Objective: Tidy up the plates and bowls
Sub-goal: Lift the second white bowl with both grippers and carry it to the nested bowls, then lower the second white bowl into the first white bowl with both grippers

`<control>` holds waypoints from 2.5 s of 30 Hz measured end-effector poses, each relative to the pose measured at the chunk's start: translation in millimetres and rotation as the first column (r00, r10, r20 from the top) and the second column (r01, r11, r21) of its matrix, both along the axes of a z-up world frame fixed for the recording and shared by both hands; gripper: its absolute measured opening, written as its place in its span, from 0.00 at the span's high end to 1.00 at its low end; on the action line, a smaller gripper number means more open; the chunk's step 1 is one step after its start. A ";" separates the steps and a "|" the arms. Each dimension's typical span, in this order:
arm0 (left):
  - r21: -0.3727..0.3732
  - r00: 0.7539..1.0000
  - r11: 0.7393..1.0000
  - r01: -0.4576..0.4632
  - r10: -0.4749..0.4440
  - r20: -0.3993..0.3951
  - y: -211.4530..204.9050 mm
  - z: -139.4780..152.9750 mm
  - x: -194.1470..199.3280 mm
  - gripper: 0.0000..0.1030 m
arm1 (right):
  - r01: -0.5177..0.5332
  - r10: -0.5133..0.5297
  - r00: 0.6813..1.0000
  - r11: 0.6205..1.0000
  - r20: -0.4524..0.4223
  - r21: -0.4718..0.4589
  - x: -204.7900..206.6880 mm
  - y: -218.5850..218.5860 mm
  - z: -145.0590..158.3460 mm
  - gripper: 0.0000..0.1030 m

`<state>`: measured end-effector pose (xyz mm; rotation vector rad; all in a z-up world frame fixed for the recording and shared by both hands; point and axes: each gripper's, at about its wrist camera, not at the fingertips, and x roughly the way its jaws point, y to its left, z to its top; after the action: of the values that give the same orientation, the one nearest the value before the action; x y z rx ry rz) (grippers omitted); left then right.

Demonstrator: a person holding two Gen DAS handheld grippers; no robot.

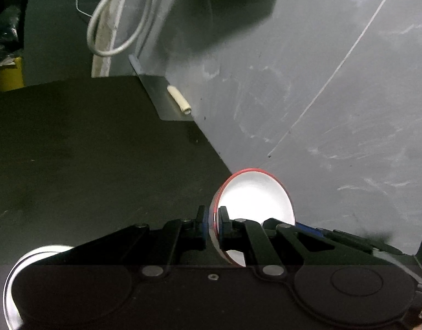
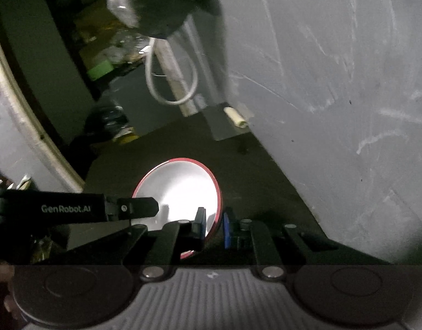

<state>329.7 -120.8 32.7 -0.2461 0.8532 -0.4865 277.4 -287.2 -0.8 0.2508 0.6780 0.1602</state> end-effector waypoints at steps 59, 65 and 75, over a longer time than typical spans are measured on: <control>0.059 0.975 0.998 -0.019 0.032 -0.218 20.1 -56.4 -112.2 0.91 | -0.307 0.291 0.908 0.952 -0.300 -0.007 -76.1 20.6 -37.4 0.86; 0.094 0.969 0.996 -0.006 0.029 -0.247 16.9 -59.4 -111.1 0.91 | -0.325 0.305 0.900 0.946 -0.312 -0.013 -73.4 23.2 -38.8 0.86; 0.105 0.960 0.994 -0.014 0.043 -0.277 18.0 -64.2 -108.7 0.91 | -0.345 0.322 0.891 0.938 -0.320 -0.016 -69.8 25.6 -40.3 0.86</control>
<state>221.0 -102.8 -31.5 -0.2360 1.1458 -0.3847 207.6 -261.6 -41.1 0.0862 1.0412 0.4319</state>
